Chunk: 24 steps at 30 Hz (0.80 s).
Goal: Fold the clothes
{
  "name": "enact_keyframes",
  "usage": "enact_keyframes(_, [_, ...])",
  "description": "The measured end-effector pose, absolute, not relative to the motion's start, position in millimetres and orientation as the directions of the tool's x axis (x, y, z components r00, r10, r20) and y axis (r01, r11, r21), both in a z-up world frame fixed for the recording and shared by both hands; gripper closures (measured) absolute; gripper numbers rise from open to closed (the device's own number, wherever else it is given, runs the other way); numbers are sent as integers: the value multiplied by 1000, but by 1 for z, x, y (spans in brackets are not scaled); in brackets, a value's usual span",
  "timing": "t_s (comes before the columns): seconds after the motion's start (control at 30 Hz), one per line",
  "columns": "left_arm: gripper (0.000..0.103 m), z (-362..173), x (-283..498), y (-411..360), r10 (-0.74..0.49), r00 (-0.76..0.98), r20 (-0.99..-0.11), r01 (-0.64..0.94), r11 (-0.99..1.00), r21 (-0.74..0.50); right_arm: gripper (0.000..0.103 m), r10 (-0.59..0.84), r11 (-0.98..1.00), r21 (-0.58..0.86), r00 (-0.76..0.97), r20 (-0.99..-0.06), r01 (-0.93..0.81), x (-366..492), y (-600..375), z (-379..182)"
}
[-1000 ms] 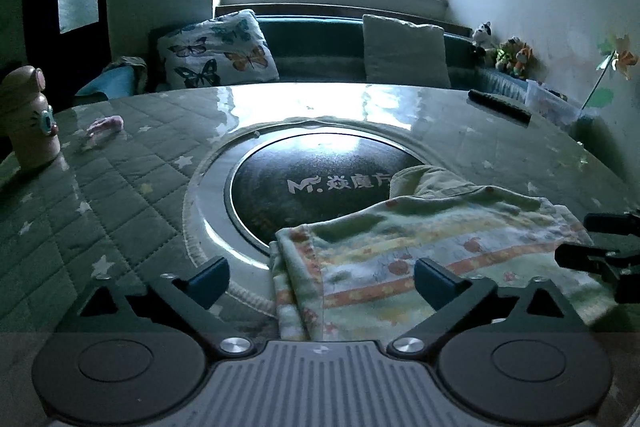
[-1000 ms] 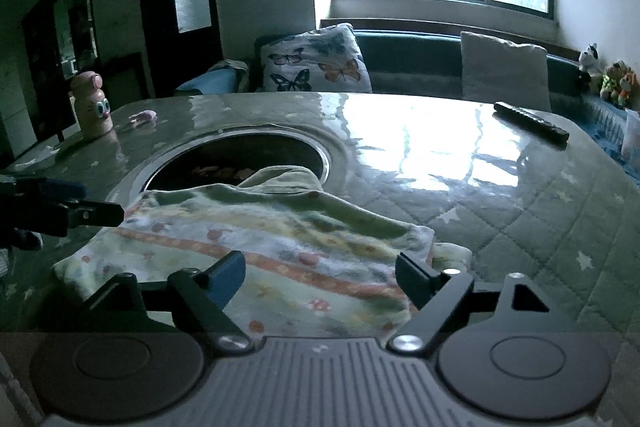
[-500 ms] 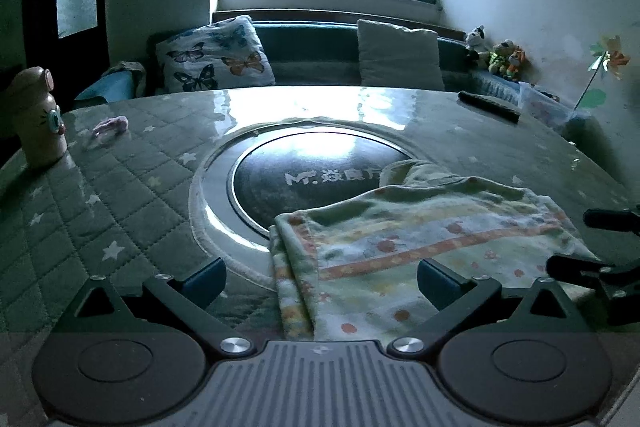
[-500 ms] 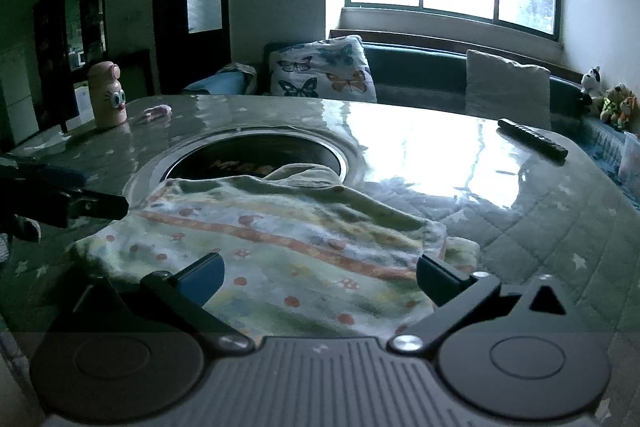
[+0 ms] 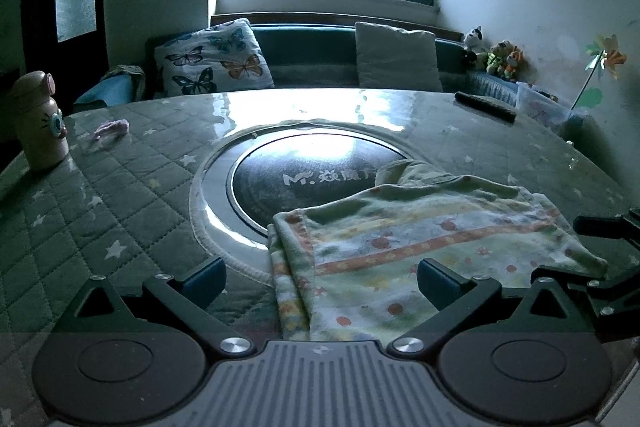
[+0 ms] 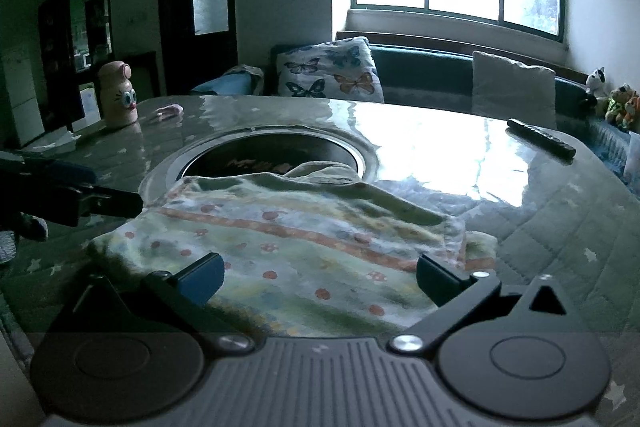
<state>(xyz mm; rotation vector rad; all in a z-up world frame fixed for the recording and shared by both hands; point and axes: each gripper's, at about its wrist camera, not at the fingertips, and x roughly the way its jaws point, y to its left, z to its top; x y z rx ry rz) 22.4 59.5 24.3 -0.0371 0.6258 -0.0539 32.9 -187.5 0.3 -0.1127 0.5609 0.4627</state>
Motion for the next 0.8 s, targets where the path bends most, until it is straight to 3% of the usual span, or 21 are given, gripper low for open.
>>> enact_keyframes(0.63, [0,19,20,66,-30,800,-599,6,999,-42,0,431,858,20,700,-569,-513,20,-172,-3])
enact_keyframes(0.8, [0,15,22,67,-22,789,-614,-1,999,-37,0,384,884,-3,729,-566,-467,25,-174,-4])
